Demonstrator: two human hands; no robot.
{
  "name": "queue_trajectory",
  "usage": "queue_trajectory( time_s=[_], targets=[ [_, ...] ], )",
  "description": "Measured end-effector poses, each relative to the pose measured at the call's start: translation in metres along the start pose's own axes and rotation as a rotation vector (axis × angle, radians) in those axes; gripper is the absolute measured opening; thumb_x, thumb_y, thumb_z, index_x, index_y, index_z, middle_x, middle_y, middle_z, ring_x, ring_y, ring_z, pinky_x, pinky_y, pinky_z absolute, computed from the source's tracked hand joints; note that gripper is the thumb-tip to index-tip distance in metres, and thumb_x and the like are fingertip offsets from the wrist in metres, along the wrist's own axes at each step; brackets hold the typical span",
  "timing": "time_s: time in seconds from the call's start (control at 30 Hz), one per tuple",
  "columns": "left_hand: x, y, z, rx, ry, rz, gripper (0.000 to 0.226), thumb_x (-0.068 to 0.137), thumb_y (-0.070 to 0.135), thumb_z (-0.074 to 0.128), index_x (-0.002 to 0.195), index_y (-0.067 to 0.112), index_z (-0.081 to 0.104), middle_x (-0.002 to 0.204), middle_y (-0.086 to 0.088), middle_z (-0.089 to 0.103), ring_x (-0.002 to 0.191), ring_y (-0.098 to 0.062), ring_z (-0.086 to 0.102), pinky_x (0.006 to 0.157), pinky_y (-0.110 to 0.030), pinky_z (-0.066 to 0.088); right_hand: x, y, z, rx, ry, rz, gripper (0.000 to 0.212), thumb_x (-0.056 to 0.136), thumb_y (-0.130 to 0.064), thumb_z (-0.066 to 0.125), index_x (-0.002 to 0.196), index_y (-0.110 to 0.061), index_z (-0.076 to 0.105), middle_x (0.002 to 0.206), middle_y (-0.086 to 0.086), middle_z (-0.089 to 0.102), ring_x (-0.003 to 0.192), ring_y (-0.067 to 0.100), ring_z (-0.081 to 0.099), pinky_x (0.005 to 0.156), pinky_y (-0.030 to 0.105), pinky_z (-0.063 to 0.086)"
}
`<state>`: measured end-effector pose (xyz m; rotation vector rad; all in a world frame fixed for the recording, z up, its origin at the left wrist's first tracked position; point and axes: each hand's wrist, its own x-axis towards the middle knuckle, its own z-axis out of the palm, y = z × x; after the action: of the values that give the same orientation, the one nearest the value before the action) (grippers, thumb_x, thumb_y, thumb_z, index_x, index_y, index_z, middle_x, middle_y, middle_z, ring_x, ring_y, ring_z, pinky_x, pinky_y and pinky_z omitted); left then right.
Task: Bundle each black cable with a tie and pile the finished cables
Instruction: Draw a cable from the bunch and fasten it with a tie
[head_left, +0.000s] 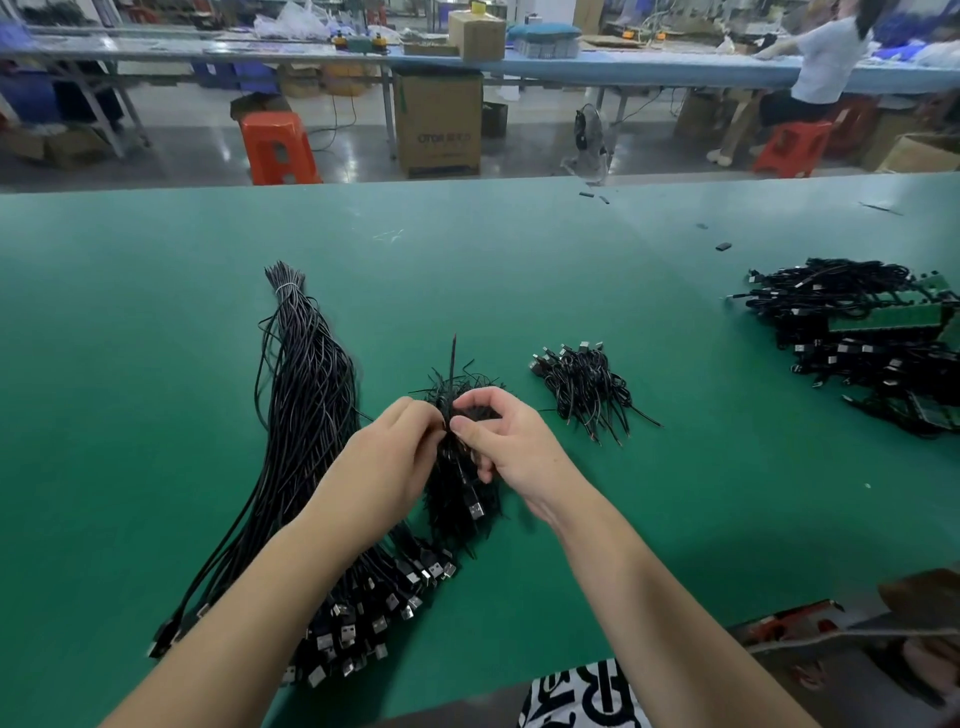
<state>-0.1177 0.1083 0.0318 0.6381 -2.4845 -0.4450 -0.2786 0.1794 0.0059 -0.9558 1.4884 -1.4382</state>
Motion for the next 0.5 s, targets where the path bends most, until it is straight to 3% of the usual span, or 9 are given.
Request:
queue_trajectory(
  time_s=[0.17, 0.3, 0.37, 0.43, 0.5],
  targets=[
    [0.002, -0.0062, 0.0003, -0.096, 0.009, -0.082, 0.001, 0.097, 0.015, 0.062, 0.098, 0.015, 0.062, 0.081, 0.021, 0.051, 0.074, 0.003, 0.051, 0.067, -0.009, 0.036, -0.0017, -0.0018, -0.0011, -0.049, -0.015, -0.073, 0.005, 0.095, -0.015, 0.068, 0.096, -0.02, 0.068, 0.055, -0.003, 0.05, 0.051, 0.011, 0.046, 0.053, 0.024, 0.046],
    [0.0035, -0.0067, -0.0013, -0.108, -0.002, -0.123, 0.002, 0.096, 0.016, 0.063, 0.096, 0.018, 0.063, 0.077, 0.018, 0.055, 0.072, 0.001, 0.054, 0.067, -0.01, 0.039, -0.0019, -0.0004, 0.0006, -0.085, 0.004, -0.109, 0.011, 0.097, -0.016, 0.064, 0.098, -0.023, 0.072, 0.06, -0.011, 0.06, 0.059, 0.006, 0.057, 0.063, 0.025, 0.053],
    [0.0047, -0.0071, -0.002, -0.132, 0.005, -0.157, 0.002, 0.096, 0.017, 0.064, 0.095, 0.019, 0.064, 0.075, 0.015, 0.06, 0.071, -0.002, 0.058, 0.067, -0.017, 0.045, -0.0021, 0.0, 0.0017, -0.089, 0.013, -0.1, 0.021, 0.101, -0.014, 0.058, 0.101, -0.027, 0.074, 0.075, -0.009, 0.07, 0.073, 0.007, 0.065, 0.077, 0.037, 0.06],
    [0.0056, -0.0086, -0.0037, -0.189, 0.009, -0.222, 0.004, 0.095, 0.018, 0.064, 0.092, 0.021, 0.064, 0.07, 0.009, 0.065, 0.064, -0.005, 0.061, 0.062, -0.022, 0.049, -0.0031, -0.0006, 0.0023, -0.055, -0.038, -0.087, 0.033, 0.102, -0.006, 0.053, 0.106, -0.032, 0.074, 0.092, -0.003, 0.075, 0.084, 0.015, 0.073, 0.087, 0.046, 0.06],
    [0.0065, -0.0107, -0.0053, -0.285, 0.002, -0.285, 0.01, 0.095, 0.018, 0.064, 0.087, 0.023, 0.062, 0.063, 0.003, 0.067, 0.052, -0.005, 0.057, 0.053, -0.016, 0.043, -0.0045, -0.0006, 0.0033, -0.055, -0.084, -0.116, 0.043, 0.097, 0.006, 0.055, 0.11, -0.031, 0.071, 0.099, 0.002, 0.075, 0.09, 0.018, 0.074, 0.088, 0.042, 0.06]
  ],
)
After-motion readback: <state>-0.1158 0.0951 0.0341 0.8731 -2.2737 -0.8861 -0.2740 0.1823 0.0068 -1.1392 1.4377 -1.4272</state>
